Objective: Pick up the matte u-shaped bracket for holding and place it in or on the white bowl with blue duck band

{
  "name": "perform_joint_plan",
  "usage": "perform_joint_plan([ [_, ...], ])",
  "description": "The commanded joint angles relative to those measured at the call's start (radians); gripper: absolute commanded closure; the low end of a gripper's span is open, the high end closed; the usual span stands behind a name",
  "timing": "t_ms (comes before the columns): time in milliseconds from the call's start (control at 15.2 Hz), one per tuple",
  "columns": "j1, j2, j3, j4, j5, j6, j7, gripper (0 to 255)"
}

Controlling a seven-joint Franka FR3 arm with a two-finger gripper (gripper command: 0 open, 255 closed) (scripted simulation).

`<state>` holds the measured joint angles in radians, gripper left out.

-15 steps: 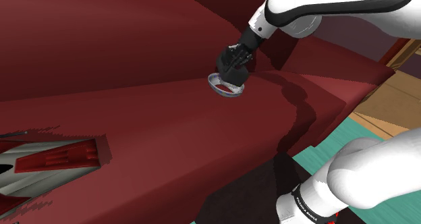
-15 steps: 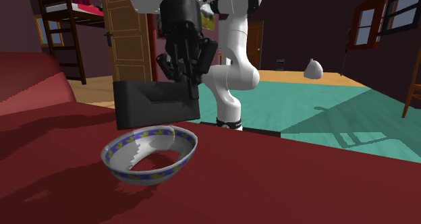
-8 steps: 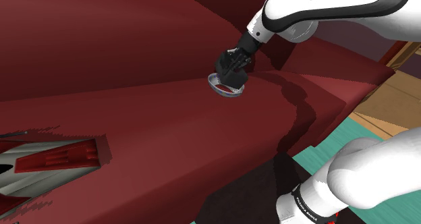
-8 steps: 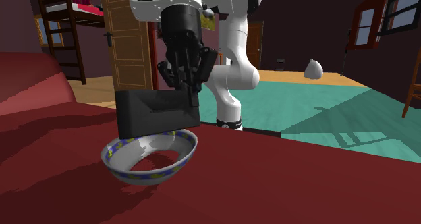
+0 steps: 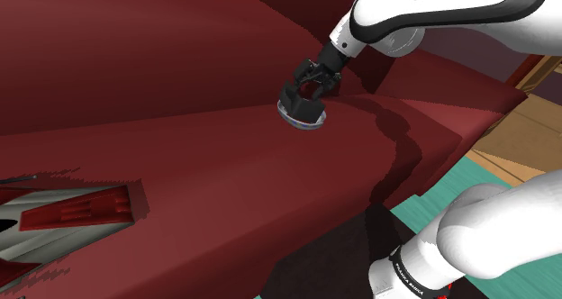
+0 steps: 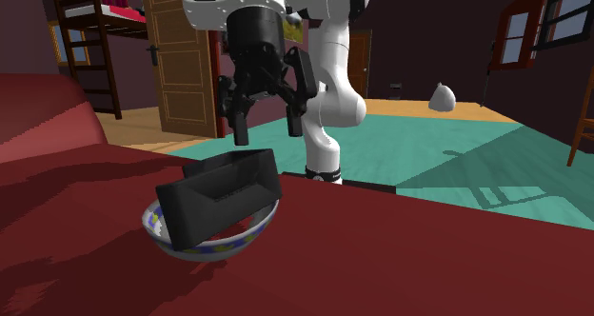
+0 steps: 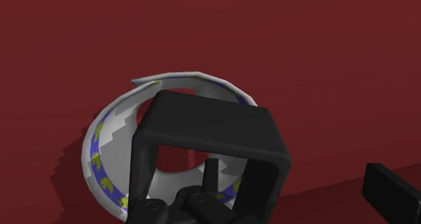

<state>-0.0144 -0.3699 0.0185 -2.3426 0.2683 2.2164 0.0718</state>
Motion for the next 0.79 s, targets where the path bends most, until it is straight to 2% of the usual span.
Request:
perform_joint_plan([
  [0, -0.004, -0.017, -0.004, 0.016, -0.006, -0.034, 0.003, 0],
  [198, -0.013, -0.058, -0.016, 0.069, -0.02, -0.13, 0.01, 0],
  [726, -0.013, -0.058, -0.017, 0.069, -0.021, -0.13, 0.01, 0],
])
